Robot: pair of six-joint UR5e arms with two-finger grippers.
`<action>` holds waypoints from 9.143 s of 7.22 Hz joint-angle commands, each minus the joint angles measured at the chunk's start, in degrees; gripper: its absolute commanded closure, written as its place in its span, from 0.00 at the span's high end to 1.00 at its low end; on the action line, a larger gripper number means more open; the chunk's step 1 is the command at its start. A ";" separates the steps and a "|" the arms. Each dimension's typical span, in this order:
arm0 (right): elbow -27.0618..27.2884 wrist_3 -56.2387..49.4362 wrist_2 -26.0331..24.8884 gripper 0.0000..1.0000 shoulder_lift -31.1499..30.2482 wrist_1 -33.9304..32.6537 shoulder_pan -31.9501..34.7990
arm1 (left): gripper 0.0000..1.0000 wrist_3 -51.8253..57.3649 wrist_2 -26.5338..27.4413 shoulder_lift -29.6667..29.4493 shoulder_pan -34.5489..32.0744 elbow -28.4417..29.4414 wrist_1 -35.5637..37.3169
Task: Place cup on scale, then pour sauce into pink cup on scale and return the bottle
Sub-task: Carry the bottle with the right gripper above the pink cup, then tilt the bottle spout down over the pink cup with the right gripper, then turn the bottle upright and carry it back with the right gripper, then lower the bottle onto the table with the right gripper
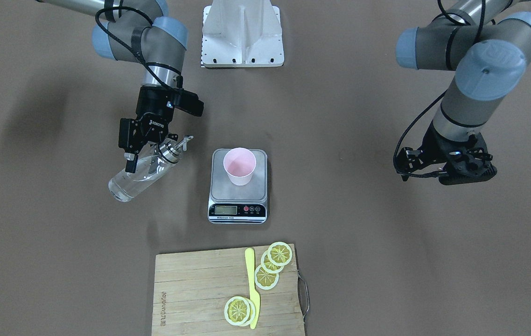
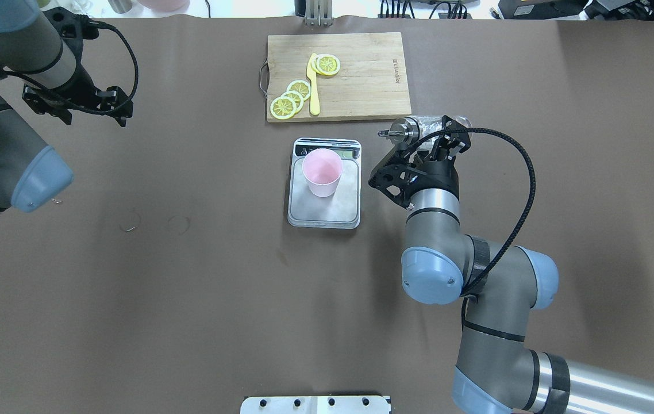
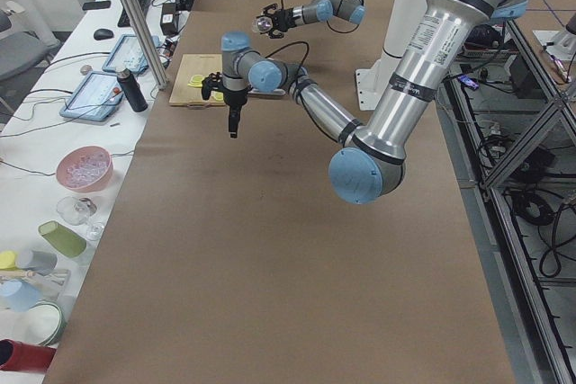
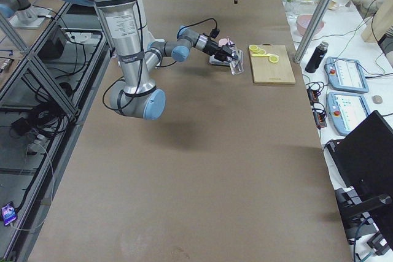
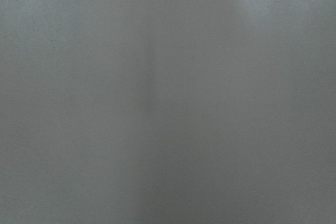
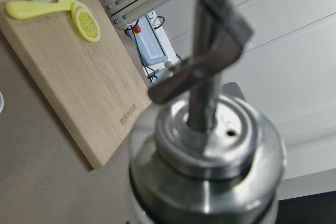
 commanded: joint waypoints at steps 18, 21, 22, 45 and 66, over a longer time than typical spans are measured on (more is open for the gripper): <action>-15.30 -15.29 -16.05 0.00 9.80 -3.37 -2.09 | 0.99 0.18 0.00 2.39 -0.91 4.43 -6.27; -15.47 -16.62 -18.16 0.00 9.80 -3.46 -2.26 | 0.99 0.18 0.00 2.48 -0.91 4.52 -6.36; -15.47 -17.75 -19.21 0.00 9.80 -3.46 -2.52 | 0.99 0.18 0.00 2.48 -0.91 4.52 -6.36; -0.79 39.45 42.12 0.00 -17.71 31.96 19.97 | 0.99 -0.18 2.02 1.77 -0.82 1.09 -6.45; -4.50 39.81 42.22 1.00 -20.42 36.26 19.36 | 0.99 0.00 2.02 1.77 -0.73 1.53 -6.27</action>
